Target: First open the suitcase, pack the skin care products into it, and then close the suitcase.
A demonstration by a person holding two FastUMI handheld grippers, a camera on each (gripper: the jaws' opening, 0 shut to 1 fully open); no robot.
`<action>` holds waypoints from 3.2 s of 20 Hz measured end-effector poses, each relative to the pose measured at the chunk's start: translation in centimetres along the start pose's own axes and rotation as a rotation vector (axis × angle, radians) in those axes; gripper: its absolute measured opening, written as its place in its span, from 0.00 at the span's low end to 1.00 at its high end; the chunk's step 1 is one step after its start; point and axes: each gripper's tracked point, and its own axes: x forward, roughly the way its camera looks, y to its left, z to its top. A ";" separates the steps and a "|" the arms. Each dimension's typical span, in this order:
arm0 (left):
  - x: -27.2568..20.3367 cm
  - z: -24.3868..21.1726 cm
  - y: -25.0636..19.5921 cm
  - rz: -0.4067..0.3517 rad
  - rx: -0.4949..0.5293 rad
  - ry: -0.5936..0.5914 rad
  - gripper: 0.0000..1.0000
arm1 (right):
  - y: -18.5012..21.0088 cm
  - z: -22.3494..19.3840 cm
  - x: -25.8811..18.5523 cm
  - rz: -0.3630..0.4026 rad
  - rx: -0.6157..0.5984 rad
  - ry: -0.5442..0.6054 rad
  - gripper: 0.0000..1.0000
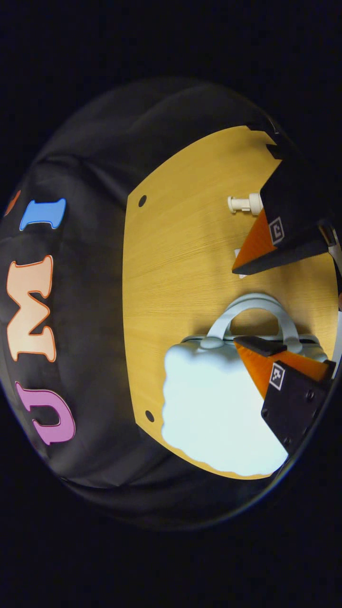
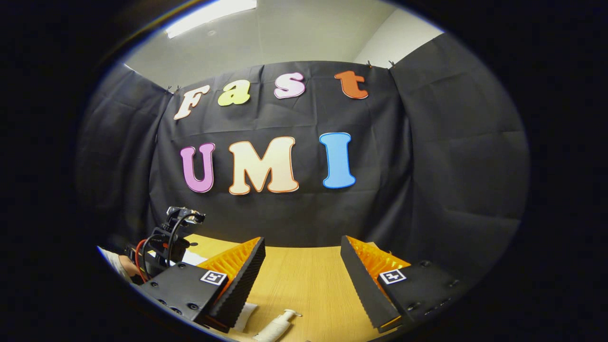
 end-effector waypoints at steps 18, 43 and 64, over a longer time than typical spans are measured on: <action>5.4 -4.7 -1.2 -0.048 -0.007 0.168 0.67 | 0.6 0.3 0.3 -0.025 -0.102 0.018 1.00; -2.2 3.7 1.9 -0.084 0.020 -0.011 0.00 | 0.6 1.9 0.1 -0.034 -0.102 -0.074 1.00; -12.5 12.3 21.2 0.055 0.009 -0.211 0.00 | 13.0 -0.3 2.4 0.111 -0.058 -0.058 1.00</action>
